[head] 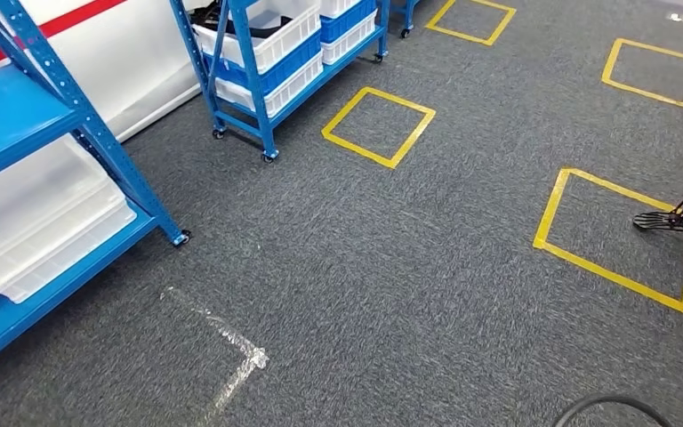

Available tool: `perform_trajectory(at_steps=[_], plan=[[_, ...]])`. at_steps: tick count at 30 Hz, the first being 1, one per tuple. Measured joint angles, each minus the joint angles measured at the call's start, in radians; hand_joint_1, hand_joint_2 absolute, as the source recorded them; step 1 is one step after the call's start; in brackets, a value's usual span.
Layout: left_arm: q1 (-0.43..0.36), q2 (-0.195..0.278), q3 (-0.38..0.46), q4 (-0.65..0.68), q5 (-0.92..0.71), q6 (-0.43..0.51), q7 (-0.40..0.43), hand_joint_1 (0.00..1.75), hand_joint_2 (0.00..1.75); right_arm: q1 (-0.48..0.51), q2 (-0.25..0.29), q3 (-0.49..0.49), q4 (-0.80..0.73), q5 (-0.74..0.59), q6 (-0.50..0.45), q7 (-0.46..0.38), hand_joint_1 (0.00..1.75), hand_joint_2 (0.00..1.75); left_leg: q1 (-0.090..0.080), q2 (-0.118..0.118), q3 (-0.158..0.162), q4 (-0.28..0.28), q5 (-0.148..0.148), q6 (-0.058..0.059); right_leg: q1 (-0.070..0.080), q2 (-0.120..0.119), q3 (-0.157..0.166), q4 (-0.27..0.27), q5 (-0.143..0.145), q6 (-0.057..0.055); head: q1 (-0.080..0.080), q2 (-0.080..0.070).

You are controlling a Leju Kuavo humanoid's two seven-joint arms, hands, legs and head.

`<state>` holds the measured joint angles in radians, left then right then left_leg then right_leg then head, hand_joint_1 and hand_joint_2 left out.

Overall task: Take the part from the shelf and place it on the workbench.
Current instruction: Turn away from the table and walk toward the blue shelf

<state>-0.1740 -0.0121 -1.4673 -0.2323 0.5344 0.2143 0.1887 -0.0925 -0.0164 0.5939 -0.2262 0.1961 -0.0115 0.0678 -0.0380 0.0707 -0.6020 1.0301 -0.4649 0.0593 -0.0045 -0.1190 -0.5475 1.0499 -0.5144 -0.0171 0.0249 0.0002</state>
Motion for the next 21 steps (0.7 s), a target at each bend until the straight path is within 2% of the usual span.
perform_trajectory(at_steps=[1, 2, 3, 4, 5, 6, 7, 8, 9, 10, 11, 12, 14, 15, 16, 17, 18, 19, 21], plan=[[0.000, 0.000, 0.000, 0.000, -0.002, -0.002, 0.001, 0.00, 0.00, -0.004, 0.001, 0.005, -0.001, 0.013, -0.001, 0.002, 0.00, 0.00, 0.000, -0.012, 0.006, -0.013, 0.005, 0.002, 0.001, -0.010, 0.008, -0.009, 0.001, 0.005, 0.000, 0.000], [0.001, 0.000, -0.001, 0.000, -0.004, -0.003, 0.001, 0.00, 0.00, -0.008, 0.001, 0.011, -0.002, 0.027, -0.002, 0.005, 0.00, 0.00, 0.004, -0.024, 0.018, -0.031, 0.013, 0.002, 0.001, -0.007, 0.016, -0.013, -0.002, 0.010, 0.000, 0.000], [0.001, 0.000, -0.001, 0.000, -0.006, -0.004, 0.002, 0.00, 0.00, -0.011, 0.002, 0.017, -0.003, 0.038, -0.004, 0.006, 0.00, 0.00, 0.009, -0.036, 0.032, -0.050, 0.022, 0.000, 0.001, 0.011, 0.017, -0.004, -0.011, 0.014, 0.000, 0.000], [0.001, -0.001, -0.001, 0.000, -0.007, -0.004, 0.003, 0.00, 0.00, -0.012, 0.001, 0.022, -0.004, 0.047, -0.005, 0.008, 0.00, 0.00, 0.016, -0.047, 0.044, -0.067, 0.031, -0.001, 0.000, 0.039, 0.007, 0.025, -0.030, 0.019, 0.001, 0.000], [0.000, -0.002, -0.001, 0.000, -0.008, -0.004, 0.003, 0.00, 0.00, -0.012, 0.001, 0.026, -0.005, 0.052, -0.007, 0.008, 0.00, 0.00, 0.021, -0.058, 0.052, -0.076, 0.038, -0.002, -0.003, 0.073, -0.016, 0.075, -0.055, 0.023, 0.001, 0.000], [-0.003, -0.003, -0.001, 0.000, -0.009, -0.004, 0.004, 0.00, 0.00, -0.011, 0.001, 0.029, -0.005, 0.055, -0.008, 0.009, 0.00, 0.00, 0.024, -0.071, 0.053, -0.078, 0.040, -0.001, -0.006, 0.096, -0.050, 0.141, -0.083, 0.027, 0.001, 0.000], [-0.004, -0.004, -0.002, 0.000, -0.009, -0.004, 0.004, 0.00, 0.00, -0.011, 0.001, 0.032, -0.005, 0.057, -0.008, 0.010, 0.00, 0.00, 0.026, -0.087, 0.053, -0.077, 0.041, -0.002, -0.009, 0.108, -0.083, 0.199, -0.100, 0.032, 0.002, 0.000], [-0.004, -0.006, -0.002, 0.000, -0.009, -0.005, 0.004, 0.00, 0.00, -0.011, 0.001, 0.035, -0.005, 0.058, -0.009, 0.010, 0.00, 0.00, 0.028, -0.104, 0.052, -0.074, 0.038, -0.004, -0.013, 0.113, -0.106, 0.233, -0.100, 0.037, 0.002, 0.000], [-0.003, -0.007, -0.004, 0.000, -0.009, -0.005, 0.004, 0.00, 0.00, -0.011, 0.001, 0.039, -0.005, 0.058, -0.009, 0.011, 0.00, 0.00, 0.031, -0.122, 0.052, -0.069, 0.035, -0.008, -0.017, 0.115, -0.115, 0.235, -0.083, 0.043, 0.002, 0.000], [-0.002, -0.007, -0.005, 0.000, -0.009, -0.005, 0.004, 0.00, 0.00, -0.011, 0.001, 0.043, -0.005, 0.058, -0.009, 0.012, 0.00, 0.00, 0.035, -0.138, 0.052, -0.062, 0.030, -0.013, -0.021, 0.117, -0.104, 0.195, -0.048, 0.049, 0.002, 0.000], [-0.001, -0.007, -0.005, 0.000, -0.009, -0.005, 0.004, 0.00, 0.00, -0.011, 0.000, 0.045, -0.005, 0.059, -0.009, 0.013, 0.00, 0.00, 0.039, -0.153, 0.051, -0.051, 0.023, -0.020, -0.028, 0.128, -0.081, 0.130, -0.008, 0.055, 0.002, 0.000], [-0.001, -0.007, -0.006, 0.000, -0.010, -0.005, 0.004, 0.00, 0.00, -0.011, 0.000, 0.048, -0.005, 0.060, -0.009, 0.014, 0.00, 0.00, 0.041, -0.166, 0.046, -0.037, 0.015, -0.029, -0.032, 0.148, -0.060, 0.070, 0.018, 0.060, 0.002, 0.000], [-0.003, -0.006, -0.007, 0.000, -0.011, -0.005, 0.004, 0.00, 0.00, -0.014, 0.000, 0.055, -0.005, 0.062, -0.009, 0.016, 0.00, 0.00, 0.043, -0.189, 0.031, -0.013, 0.002, -0.043, -0.038, 0.176, -0.035, 0.007, 0.037, 0.057, 0.002, 0.000], [-0.003, -0.006, -0.008, 0.000, -0.011, -0.005, 0.004, 0.00, 0.00, -0.015, 0.000, 0.062, -0.005, 0.064, -0.009, 0.017, 0.00, 0.00, 0.043, -0.197, 0.023, -0.008, 0.000, -0.049, -0.035, 0.178, -0.035, 0.008, 0.032, 0.051, 0.001, 0.000], [-0.002, -0.006, -0.008, 0.000, -0.012, -0.005, 0.004, 0.00, 0.00, -0.018, 0.000, 0.069, -0.005, 0.067, -0.011, 0.017, 0.00, 0.00, 0.045, -0.205, 0.019, -0.008, 0.001, -0.053, -0.034, 0.168, -0.035, 0.009, 0.033, 0.042, 0.001, 0.000], [-0.001, -0.006, -0.009, 0.000, -0.013, -0.005, 0.004, 0.00, 0.00, -0.020, 0.002, 0.076, -0.005, 0.072, -0.012, 0.019, 0.00, 0.00, 0.046, -0.201, 0.016, -0.006, 0.000, -0.056, -0.033, 0.157, -0.033, 0.007, 0.034, 0.035, 0.001, 0.000], [0.001, -0.006, -0.009, 0.000, -0.013, -0.004, 0.004, 0.00, 0.00, -0.021, 0.003, 0.083, -0.006, 0.075, -0.014, 0.021, 0.00, 0.00, 0.045, -0.183, 0.010, 0.006, -0.007, -0.060, -0.033, 0.147, -0.029, 0.005, 0.034, 0.028, 0.001, 0.000], [0.001, -0.006, -0.010, 0.000, -0.013, -0.004, 0.004, 0.00, 0.00, -0.022, 0.004, 0.090, -0.006, 0.078, -0.015, 0.023, 0.00, 0.00, 0.044, -0.156, -0.006, 0.039, -0.024, -0.063, -0.034, 0.135, -0.026, 0.002, 0.034, 0.022, 0.000, 0.000], [-0.002, -0.006, -0.010, 0.000, -0.014, -0.005, 0.004, 0.00, 0.87, -0.022, 0.004, 0.102, -0.006, 0.080, -0.018, 0.025, 0.00, 0.00, 0.044, -0.098, -0.067, 0.157, -0.077, -0.070, -0.030, 0.110, -0.020, -0.001, 0.031, 0.013, -0.001, 0.000]])
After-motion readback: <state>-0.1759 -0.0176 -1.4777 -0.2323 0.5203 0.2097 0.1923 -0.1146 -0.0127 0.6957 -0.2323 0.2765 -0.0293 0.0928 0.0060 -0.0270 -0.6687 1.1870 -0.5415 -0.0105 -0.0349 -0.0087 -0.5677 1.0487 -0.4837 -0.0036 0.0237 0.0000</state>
